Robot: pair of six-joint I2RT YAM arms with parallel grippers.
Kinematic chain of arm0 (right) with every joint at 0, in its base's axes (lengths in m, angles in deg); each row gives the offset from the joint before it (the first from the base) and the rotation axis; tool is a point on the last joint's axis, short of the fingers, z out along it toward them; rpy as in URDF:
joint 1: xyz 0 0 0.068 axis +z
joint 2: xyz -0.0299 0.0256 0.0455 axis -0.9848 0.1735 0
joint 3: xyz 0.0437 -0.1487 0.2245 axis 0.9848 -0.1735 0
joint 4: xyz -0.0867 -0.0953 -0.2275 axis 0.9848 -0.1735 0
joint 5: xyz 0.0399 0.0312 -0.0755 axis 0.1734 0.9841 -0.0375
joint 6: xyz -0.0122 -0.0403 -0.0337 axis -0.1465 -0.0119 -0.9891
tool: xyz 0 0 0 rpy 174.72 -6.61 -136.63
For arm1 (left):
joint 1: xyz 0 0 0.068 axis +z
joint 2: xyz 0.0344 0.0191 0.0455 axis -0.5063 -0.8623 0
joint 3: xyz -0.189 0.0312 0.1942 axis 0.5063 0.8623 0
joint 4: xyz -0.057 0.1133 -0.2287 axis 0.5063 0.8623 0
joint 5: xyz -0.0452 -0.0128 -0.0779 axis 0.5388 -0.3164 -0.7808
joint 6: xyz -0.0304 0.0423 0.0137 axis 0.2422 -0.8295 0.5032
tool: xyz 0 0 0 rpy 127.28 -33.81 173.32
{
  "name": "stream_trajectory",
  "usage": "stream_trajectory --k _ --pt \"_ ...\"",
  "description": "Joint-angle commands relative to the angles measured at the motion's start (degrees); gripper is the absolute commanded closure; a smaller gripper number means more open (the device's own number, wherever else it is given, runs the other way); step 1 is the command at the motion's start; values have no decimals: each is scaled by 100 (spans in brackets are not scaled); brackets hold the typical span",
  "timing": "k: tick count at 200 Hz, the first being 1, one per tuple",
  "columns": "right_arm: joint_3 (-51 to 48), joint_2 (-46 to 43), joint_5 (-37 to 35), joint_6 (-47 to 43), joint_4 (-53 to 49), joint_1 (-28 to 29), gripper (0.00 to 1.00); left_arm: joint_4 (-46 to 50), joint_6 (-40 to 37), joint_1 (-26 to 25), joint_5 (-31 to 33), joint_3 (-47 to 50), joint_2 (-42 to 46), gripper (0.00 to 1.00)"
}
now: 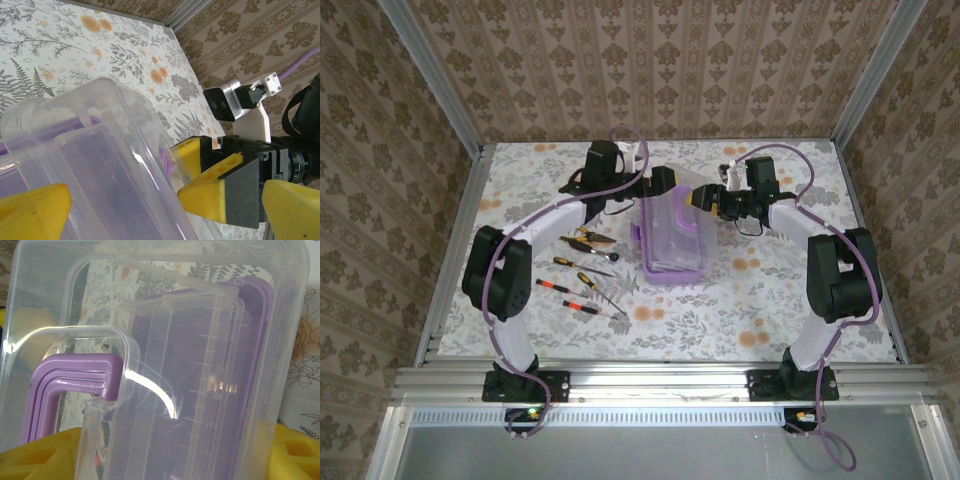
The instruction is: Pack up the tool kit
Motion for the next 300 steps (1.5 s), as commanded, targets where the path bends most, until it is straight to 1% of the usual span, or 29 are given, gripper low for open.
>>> stream_trajectory --k 1,32,74,136,146,156,162,165,173,191,200,207,300 --pt "37 -42 491 166 272 14 51 297 -10 90 52 333 154 0" --pt "54 -46 496 165 255 14 51 301 -28 156 47 436 209 0" --pt "84 -51 489 156 220 14 52 198 37 152 -3 334 115 0" --pt "139 -23 500 148 193 23 50 -49 280 -216 -161 -499 -373 0" --pt "156 -47 488 117 137 23 47 -85 335 -239 -192 -564 -423 0" --pt "175 -100 432 39 22 23 41 -131 379 -239 -210 -575 -437 0" --pt "185 -139 388 -14 -54 23 36 -142 392 -238 -219 -570 -428 0" --pt "192 -158 367 -36 -102 23 31 -145 394 -239 -219 -566 -425 0" --pt "211 -216 296 -111 -230 23 23 -143 393 -231 -219 -566 -400 0" --pt "261 -346 138 -261 -472 23 11 -145 392 -227 -219 -582 -350 0" --pt "297 -397 50 -342 -608 22 6 -143 398 -230 -219 -604 -338 0" --pt "316 -448 -31 -393 -696 18 0 -146 403 -231 -219 -625 -331 0" --pt "625 -1272 -1484 -1234 -2119 4 0 -125 437 -274 -219 -882 -344 0"
